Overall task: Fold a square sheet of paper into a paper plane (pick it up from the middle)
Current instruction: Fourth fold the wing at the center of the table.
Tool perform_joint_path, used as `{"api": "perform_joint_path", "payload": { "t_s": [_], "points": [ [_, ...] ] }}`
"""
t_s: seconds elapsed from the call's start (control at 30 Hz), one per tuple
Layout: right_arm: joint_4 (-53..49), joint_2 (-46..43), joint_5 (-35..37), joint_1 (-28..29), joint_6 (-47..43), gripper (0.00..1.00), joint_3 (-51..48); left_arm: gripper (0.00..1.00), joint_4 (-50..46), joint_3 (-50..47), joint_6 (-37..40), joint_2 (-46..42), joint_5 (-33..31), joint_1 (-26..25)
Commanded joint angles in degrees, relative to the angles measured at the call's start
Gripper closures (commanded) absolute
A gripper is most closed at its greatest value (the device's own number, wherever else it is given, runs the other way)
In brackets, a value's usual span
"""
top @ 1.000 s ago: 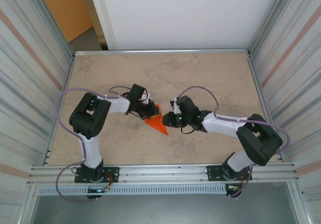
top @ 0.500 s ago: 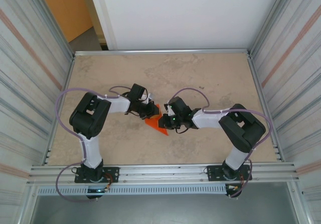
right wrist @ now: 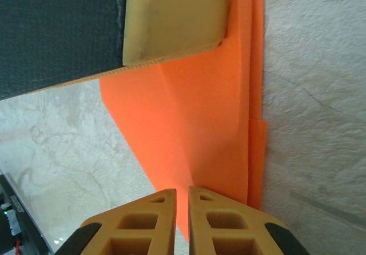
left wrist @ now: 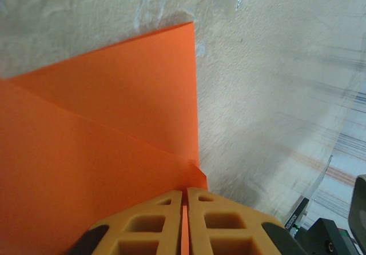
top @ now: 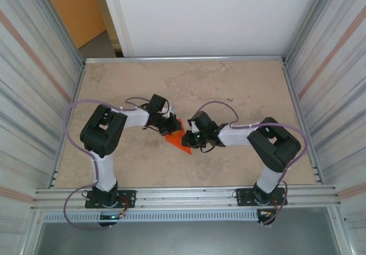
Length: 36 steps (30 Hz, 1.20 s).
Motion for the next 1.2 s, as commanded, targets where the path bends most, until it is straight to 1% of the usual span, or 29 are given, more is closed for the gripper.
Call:
{"api": "perform_joint_path", "payload": {
  "t_s": [0.0,0.2,0.63,0.8,0.97,1.03,1.17],
  "points": [
    [-3.08,-0.35,1.74,-0.35,-0.96,0.86,-0.2,0.88,-6.48,-0.37,0.77,3.41,-5.08,-0.53],
    [-5.41,-1.55,2.76,-0.33,-2.04,0.86,0.31,0.88,-9.1,0.66,0.79,4.17,-6.85,-0.55],
    [-8.27,-0.96,2.94,-0.37,-2.95,0.87,0.46,0.88,-12.06,1.88,0.76,5.54,-8.67,-0.53],
    [-10.26,-2.08,1.88,-0.18,-3.83,0.87,-0.02,0.89,-12.64,2.09,0.76,6.07,-9.04,-0.42],
    [-13.7,-3.72,2.37,0.22,-5.04,0.87,-0.67,0.89,-13.11,2.26,0.73,6.57,-9.37,-0.46],
    [-14.61,-4.96,3.16,0.42,-5.32,0.86,-0.89,0.89,-13.03,2.27,0.71,6.69,-9.3,-0.46],
    [-15.69,-8.8,6.72,1.55,-5.65,0.77,-0.6,0.89,-12.99,2.43,0.76,6.71,-9.07,-0.46]
  ]
}}
